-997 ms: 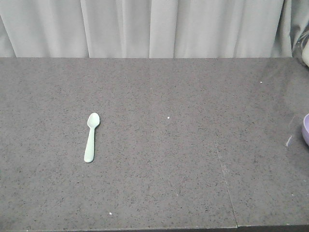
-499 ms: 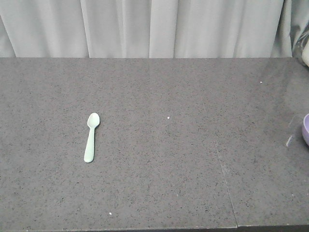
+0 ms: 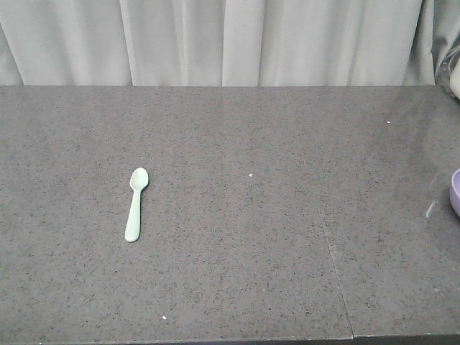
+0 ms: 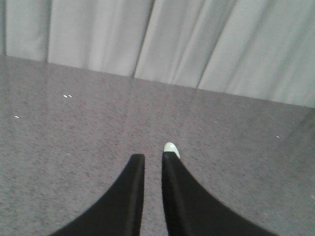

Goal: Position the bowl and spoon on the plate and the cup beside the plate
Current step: 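Open the left gripper and lower it over the pale green spoon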

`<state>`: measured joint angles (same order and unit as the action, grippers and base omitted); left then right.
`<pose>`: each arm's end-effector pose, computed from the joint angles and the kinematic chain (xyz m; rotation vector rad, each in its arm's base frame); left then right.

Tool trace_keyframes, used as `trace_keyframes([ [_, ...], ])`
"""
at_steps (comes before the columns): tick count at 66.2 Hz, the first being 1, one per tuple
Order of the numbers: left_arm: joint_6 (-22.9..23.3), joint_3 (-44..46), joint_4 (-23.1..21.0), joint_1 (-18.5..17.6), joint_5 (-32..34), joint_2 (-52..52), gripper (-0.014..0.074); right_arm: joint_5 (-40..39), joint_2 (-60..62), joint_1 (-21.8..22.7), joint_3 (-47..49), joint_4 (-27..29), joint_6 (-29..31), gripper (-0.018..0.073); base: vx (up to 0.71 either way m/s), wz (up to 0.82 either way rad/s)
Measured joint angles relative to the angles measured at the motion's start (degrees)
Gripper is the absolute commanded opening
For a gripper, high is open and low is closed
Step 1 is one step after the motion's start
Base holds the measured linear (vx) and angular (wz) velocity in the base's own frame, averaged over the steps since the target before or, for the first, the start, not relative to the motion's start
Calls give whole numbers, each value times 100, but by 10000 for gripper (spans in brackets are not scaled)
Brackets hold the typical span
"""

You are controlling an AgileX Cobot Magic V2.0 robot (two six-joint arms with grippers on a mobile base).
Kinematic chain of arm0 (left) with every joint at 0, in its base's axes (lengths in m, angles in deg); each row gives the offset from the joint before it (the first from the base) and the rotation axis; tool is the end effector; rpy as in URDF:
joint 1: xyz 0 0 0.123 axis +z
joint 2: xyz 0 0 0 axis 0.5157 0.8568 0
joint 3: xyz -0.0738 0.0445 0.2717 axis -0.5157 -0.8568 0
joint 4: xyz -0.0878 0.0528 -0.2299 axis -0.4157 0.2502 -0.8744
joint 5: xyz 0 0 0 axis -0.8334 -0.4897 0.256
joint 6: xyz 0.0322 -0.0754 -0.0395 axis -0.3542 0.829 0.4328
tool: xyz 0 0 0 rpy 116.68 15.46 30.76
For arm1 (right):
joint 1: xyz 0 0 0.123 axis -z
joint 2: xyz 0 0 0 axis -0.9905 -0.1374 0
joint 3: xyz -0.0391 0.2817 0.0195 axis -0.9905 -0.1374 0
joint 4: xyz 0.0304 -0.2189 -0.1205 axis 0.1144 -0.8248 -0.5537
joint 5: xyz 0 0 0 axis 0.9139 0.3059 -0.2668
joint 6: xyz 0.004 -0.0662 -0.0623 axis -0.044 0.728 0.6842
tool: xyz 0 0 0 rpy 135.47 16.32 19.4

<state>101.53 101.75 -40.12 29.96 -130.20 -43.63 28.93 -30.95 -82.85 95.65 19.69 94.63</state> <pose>0.0524 -0.0096 0.3677 -0.2109 1.8300 -0.3264 0.0596 0.0018 0.4216 -0.0949 1.7081 -0.0464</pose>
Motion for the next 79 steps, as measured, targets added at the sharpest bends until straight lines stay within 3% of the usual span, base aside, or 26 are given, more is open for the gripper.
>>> trace_keyframes([
  [10,-147,16,-879,0,538,443,338,-143,0,0,0,-5,1,582,0,0],
  [16,-361,163,-1173,0,941,673,382,-143,0,0,0,-28,1,581,0,0],
  [27,-868,749,-1530,0,991,1353,377,-119,0,0,0,-56,1,581,0,0],
  [37,-928,884,-2228,0,1732,1672,346,-117,0,0,0,-63,1,581,0,0],
  [43,-1168,884,-2344,0,1841,1701,327,-117,0,0,0,-101,1,581,0,0],
  [54,-1692,1140,-2313,0,1210,1914,316,-117,0,0,0,-66,1,581,0,0],
  [66,-1719,2318,-1906,0,-280,2943,316,-96,0,0,0,-66,1,581,0,0],
  [79,-1688,3623,-1634,0,-1058,4224,316,-96,0,0,0,-54,-10,581,0,0],
])
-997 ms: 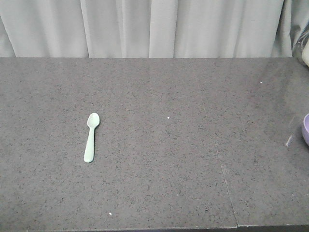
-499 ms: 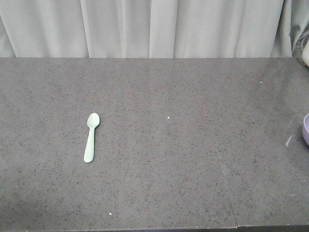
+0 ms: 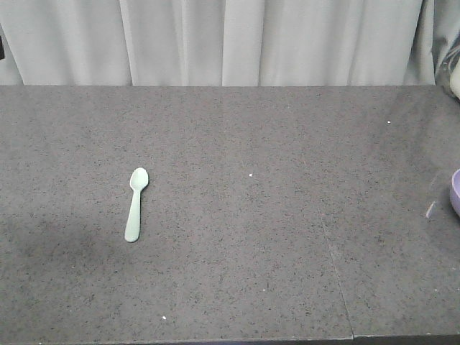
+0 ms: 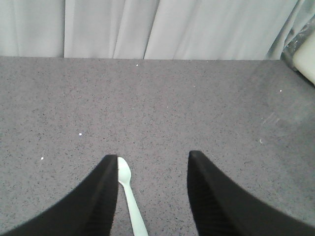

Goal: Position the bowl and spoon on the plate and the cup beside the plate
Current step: 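Open the left gripper and lower it over the pale green spoon, then close the left gripper on the spoon handle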

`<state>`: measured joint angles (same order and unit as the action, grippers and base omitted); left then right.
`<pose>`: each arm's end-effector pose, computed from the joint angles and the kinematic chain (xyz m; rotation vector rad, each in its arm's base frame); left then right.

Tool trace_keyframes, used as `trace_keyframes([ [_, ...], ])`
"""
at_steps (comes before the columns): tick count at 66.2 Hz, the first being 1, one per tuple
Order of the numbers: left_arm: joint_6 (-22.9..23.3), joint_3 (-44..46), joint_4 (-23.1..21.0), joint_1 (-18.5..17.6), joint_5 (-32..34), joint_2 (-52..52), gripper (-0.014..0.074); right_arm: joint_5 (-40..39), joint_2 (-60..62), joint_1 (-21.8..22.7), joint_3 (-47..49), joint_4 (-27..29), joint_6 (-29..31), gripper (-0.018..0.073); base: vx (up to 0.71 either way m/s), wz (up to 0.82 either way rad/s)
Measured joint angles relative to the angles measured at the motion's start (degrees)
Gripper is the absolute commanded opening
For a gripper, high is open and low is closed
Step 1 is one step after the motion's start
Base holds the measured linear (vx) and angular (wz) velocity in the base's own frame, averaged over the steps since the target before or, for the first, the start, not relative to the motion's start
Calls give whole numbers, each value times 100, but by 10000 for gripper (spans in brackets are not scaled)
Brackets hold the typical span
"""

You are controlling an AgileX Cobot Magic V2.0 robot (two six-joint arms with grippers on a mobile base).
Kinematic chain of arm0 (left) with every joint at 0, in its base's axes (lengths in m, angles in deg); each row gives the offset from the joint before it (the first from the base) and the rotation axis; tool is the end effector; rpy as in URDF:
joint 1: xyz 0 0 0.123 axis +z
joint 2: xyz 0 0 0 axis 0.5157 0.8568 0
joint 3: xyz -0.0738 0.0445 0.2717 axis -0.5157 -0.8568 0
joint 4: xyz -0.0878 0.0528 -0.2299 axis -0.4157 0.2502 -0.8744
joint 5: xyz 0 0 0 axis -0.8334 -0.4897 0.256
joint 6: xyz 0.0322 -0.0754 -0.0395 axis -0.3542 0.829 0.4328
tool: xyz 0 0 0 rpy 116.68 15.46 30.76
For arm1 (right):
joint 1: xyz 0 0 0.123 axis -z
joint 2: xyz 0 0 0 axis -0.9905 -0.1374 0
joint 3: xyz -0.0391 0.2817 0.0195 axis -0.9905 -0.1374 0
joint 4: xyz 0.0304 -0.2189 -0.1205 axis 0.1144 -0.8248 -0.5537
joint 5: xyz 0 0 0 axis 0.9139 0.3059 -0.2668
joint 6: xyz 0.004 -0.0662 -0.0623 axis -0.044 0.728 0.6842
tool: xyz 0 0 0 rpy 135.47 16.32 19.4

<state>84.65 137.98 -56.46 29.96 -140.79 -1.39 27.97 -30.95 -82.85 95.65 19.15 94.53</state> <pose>0.2091 -0.0339 0.4583 0.0251 2.0829 -0.4771 0.0598 0.0013 0.4231 -0.0942 1.6915 -0.0561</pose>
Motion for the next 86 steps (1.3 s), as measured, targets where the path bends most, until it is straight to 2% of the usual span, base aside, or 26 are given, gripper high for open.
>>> trace_keyframes([
  [17,74,798,119,-77,-989,1514,313,10,0,0,0,4,0,581,0,0],
  [23,271,809,448,-326,-1023,1830,313,10,0,0,0,4,0,581,0,0],
  [30,515,809,808,-781,-990,2148,313,10,0,0,0,4,0,581,0,0],
  [38,833,809,1287,-1211,-770,2485,313,10,0,0,0,4,0,581,0,0],
  [47,1243,809,1802,-1391,-718,2863,323,10,0,0,0,4,0,581,0,0],
  [69,1365,809,1749,-1515,-837,3748,457,21,0,0,0,4,-13,581,0,0],
  [86,1498,811,1788,-1597,-847,4176,463,35,0,0,0,-8,-26,581,0,0],
])
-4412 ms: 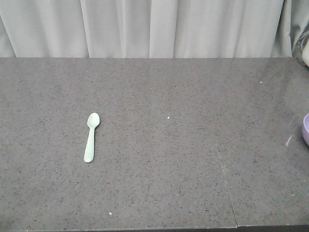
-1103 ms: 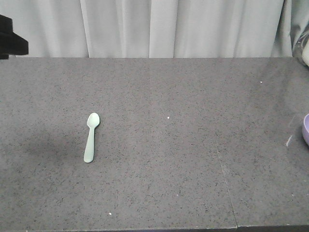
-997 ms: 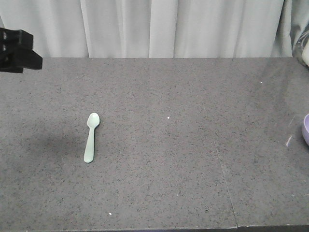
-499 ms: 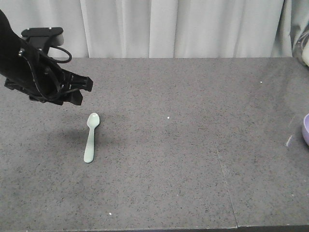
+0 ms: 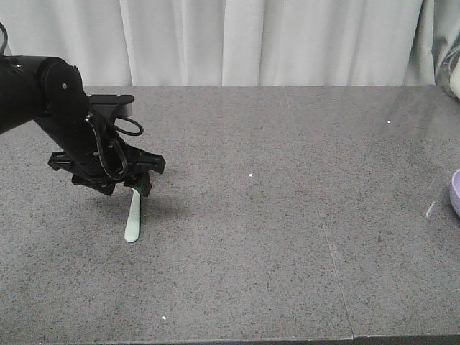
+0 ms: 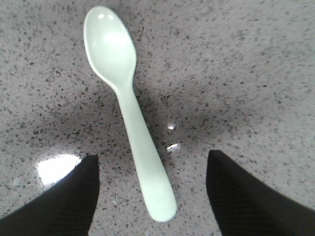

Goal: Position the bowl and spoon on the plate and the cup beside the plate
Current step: 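Close the left gripper on the spoon handle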

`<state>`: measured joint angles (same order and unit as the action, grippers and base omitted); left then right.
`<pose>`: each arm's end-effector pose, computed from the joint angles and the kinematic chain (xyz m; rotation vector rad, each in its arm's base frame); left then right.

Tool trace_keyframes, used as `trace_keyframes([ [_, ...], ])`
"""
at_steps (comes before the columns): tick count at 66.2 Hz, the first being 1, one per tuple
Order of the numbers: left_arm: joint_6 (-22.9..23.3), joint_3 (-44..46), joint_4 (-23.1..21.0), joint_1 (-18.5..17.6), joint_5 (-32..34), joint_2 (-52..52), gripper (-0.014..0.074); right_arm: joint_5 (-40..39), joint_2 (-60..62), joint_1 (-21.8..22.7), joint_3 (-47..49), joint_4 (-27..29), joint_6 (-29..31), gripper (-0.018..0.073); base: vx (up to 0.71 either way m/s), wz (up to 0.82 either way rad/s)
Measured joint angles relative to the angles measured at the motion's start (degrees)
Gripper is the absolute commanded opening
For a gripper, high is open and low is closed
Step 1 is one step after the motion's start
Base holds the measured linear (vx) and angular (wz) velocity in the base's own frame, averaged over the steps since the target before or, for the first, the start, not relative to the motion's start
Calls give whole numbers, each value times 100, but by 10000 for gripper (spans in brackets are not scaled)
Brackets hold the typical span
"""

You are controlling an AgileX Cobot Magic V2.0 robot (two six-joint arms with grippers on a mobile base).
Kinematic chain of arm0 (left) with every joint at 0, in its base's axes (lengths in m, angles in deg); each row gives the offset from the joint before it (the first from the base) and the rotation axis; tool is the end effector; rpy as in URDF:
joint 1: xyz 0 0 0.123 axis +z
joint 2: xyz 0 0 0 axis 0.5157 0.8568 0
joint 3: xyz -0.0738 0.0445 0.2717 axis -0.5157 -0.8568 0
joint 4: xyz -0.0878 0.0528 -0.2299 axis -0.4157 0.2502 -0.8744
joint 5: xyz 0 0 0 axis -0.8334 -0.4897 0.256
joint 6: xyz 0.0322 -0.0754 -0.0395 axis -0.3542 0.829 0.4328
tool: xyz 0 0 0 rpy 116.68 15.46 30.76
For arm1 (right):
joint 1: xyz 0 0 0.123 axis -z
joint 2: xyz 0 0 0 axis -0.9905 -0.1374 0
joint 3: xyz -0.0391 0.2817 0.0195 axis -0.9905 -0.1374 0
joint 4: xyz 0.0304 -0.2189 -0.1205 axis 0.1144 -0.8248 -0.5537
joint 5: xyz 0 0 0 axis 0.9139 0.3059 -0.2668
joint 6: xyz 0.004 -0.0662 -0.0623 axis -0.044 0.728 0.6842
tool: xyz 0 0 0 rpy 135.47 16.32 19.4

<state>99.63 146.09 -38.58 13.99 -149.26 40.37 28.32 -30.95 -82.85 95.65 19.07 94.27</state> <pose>0.3650 -0.1216 0.2625 0.1069 2.8827 -0.2511 0.0597 0.0012 0.4225 -0.0910 1.6978 -0.0541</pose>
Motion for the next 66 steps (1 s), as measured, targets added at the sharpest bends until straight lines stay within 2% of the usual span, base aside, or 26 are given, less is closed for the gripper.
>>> trace_keyframes([
  [29,178,45,93,0,249,483,463,6,0,0,0,-7,-22,581,0,0],
  [51,183,164,156,-38,83,830,463,6,0,0,0,-38,-33,581,0,0],
  [66,212,277,756,-365,-67,1048,462,6,0,0,0,-38,-46,581,0,0],
])
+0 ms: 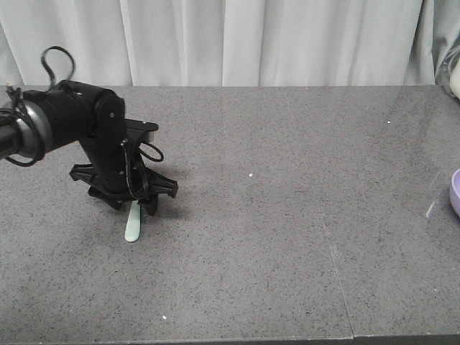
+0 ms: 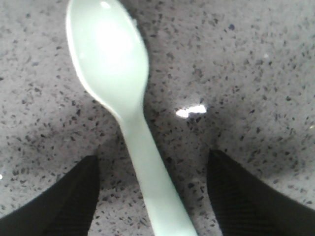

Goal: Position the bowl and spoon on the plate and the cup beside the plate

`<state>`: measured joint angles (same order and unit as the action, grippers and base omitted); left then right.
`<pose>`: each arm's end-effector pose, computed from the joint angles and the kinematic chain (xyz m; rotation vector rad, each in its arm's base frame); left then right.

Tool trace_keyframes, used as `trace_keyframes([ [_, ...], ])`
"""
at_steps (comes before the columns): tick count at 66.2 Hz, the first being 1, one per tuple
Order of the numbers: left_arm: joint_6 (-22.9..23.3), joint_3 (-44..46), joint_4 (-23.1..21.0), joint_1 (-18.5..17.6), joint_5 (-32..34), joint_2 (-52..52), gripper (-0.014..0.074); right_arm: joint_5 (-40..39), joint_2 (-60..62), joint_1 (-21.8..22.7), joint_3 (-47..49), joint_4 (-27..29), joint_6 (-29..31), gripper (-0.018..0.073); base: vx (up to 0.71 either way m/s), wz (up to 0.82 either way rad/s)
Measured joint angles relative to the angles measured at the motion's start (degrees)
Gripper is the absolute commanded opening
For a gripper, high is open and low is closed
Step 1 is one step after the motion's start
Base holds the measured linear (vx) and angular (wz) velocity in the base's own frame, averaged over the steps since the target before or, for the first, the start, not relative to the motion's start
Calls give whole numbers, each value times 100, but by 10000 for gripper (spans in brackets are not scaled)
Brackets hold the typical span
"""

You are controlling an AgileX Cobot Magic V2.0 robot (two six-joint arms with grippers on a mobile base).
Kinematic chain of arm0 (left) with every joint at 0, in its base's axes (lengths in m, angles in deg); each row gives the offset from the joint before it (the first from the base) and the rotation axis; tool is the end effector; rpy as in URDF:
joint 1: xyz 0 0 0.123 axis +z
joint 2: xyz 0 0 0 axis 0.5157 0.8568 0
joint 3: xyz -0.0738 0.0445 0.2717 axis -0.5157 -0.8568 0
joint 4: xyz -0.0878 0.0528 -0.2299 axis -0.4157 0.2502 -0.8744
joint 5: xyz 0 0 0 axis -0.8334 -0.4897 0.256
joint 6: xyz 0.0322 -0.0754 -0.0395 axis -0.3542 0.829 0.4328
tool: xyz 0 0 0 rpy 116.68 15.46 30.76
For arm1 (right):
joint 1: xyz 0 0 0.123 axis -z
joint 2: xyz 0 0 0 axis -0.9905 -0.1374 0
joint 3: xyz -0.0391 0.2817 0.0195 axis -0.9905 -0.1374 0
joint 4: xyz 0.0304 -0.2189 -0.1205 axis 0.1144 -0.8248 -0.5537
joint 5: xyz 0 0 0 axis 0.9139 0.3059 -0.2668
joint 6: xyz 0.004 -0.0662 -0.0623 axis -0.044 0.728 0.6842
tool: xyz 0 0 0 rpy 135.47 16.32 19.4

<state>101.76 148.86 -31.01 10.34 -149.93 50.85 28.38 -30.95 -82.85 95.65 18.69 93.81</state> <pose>0.3842 -0.1439 0.2018 0.2255 3.0003 -0.0383 0.0597 0.0008 0.4224 -0.0856 1.6991 -0.0555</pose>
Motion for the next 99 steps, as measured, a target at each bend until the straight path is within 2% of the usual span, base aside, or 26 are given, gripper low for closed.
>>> trace_keyframes([
  [11,142,87,61,-132,1,107,442,0,0,0,0,0,0,581,0,0],
  [19,162,123,73,-178,-13,135,372,5,0,0,0,0,0,581,0,0],
  [26,162,135,73,-215,-13,147,254,2,0,0,0,0,-7,581,0,0],
  [37,100,154,81,-264,-7,164,-6,2,0,0,0,0,-15,581,0,0],
  [65,-142,84,78,-264,98,-4,-7,2,0,0,0,-58,-32,581,0,0],
  [66,-160,-211,43,-264,167,-539,-7,93,-19,0,0,-541,-438,581,0,0],
  [74,-160,-239,18,-264,481,-1340,-7,336,-163,0,66,-987,-876,581,0,0],
  [87,-160,-233,18,-264,1075,-2858,-7,910,-795,0,717,-1442,-1332,581,0,0],
  [99,-160,-233,50,-264,1486,-4033,-7,1712,-1786,0,2043,-1722,-1525,581,0,0],
])
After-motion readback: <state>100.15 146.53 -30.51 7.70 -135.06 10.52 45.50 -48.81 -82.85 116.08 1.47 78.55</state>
